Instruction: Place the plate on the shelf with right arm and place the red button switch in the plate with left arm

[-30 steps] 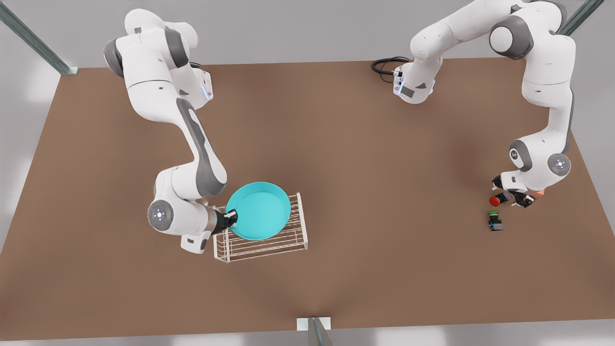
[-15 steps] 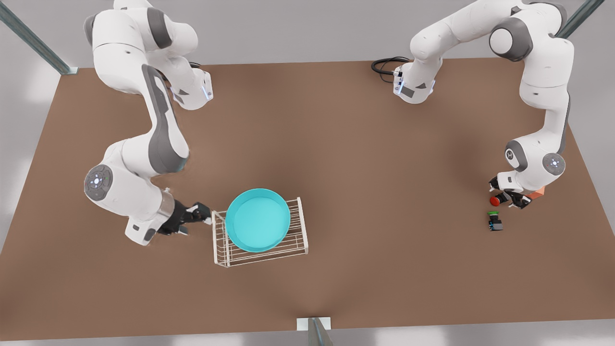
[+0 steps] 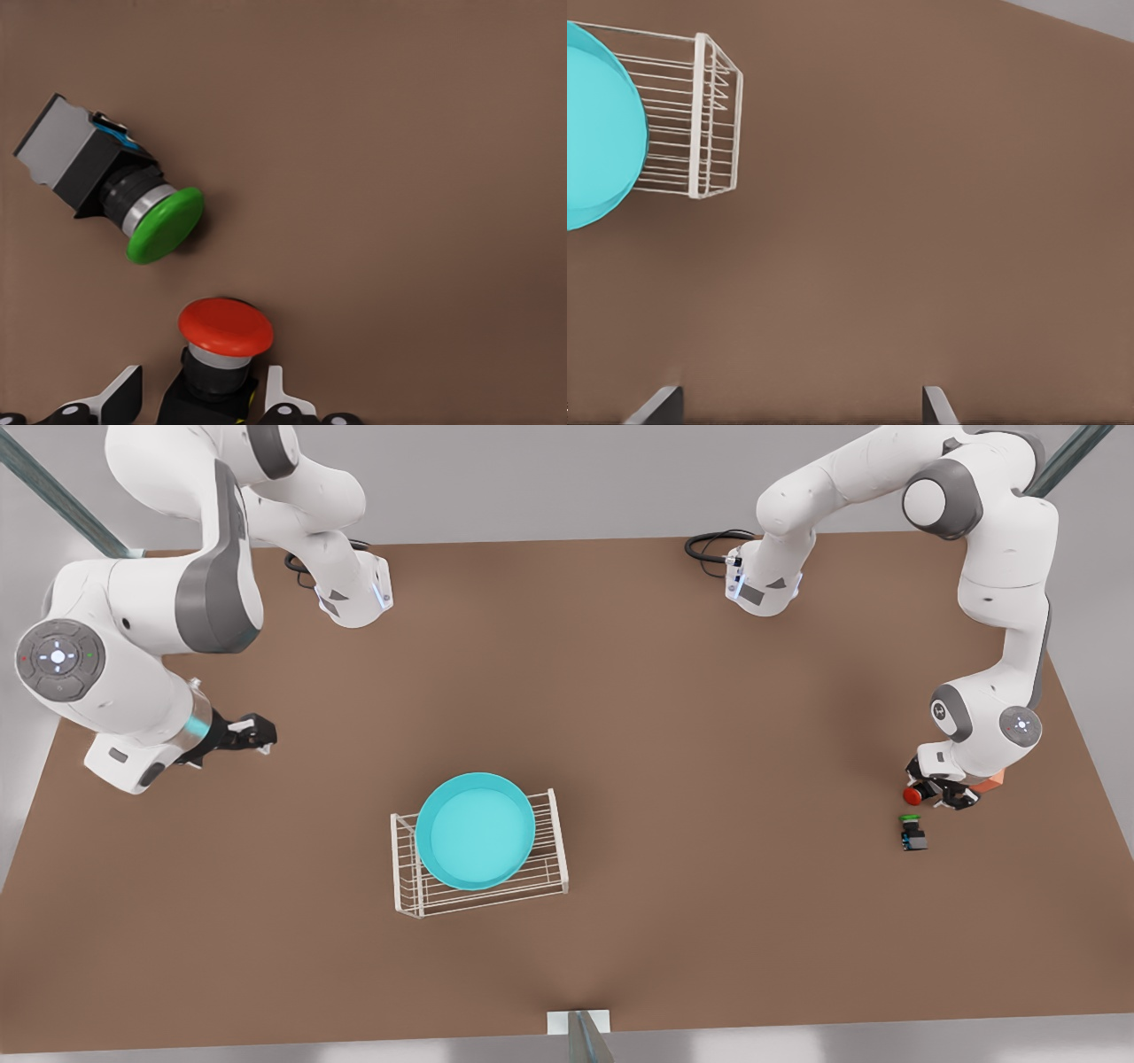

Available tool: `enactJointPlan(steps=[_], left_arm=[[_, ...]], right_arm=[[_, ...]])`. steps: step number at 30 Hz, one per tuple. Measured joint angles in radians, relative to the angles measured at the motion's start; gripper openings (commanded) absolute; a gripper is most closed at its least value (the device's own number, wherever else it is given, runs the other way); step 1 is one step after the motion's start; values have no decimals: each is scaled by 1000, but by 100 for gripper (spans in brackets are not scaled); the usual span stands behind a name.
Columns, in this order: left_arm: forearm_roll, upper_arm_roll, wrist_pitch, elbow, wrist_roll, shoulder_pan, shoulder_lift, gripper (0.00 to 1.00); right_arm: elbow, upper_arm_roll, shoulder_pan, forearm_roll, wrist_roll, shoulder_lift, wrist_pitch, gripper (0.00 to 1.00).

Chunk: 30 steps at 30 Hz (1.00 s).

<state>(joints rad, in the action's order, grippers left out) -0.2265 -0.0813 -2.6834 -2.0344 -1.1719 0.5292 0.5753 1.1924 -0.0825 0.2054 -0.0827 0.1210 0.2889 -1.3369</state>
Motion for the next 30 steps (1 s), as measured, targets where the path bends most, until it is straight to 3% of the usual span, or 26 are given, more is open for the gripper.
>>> enactJointPlan(steps=[3, 8, 17, 21, 25, 30], left_arm=[[0, 0, -2, 1, 0, 0, 1, 57], [-1, 0, -5, 1, 1, 0, -4, 51], [5, -27, 34, 4, 9, -2, -88, 50], [13, -138, 135, 43, 45, -3, -166, 50], [15, -326, 330, 208, 134, -7, -201, 50], [12, -418, 572, 362, 332, -199, -201, 50]], right_arm=[[0, 20, 1, -10, -38, 2, 26, 100], [0, 23, 0, -16, -93, 4, 48, 100], [0, 19, 11, -15, -164, 4, 61, 100], [0, 15, 11, -14, -186, 4, 63, 100], [-1, 13, 11, -13, -204, 4, 64, 100], [-2, -4, 1, 16, -222, 4, 64, 100]])
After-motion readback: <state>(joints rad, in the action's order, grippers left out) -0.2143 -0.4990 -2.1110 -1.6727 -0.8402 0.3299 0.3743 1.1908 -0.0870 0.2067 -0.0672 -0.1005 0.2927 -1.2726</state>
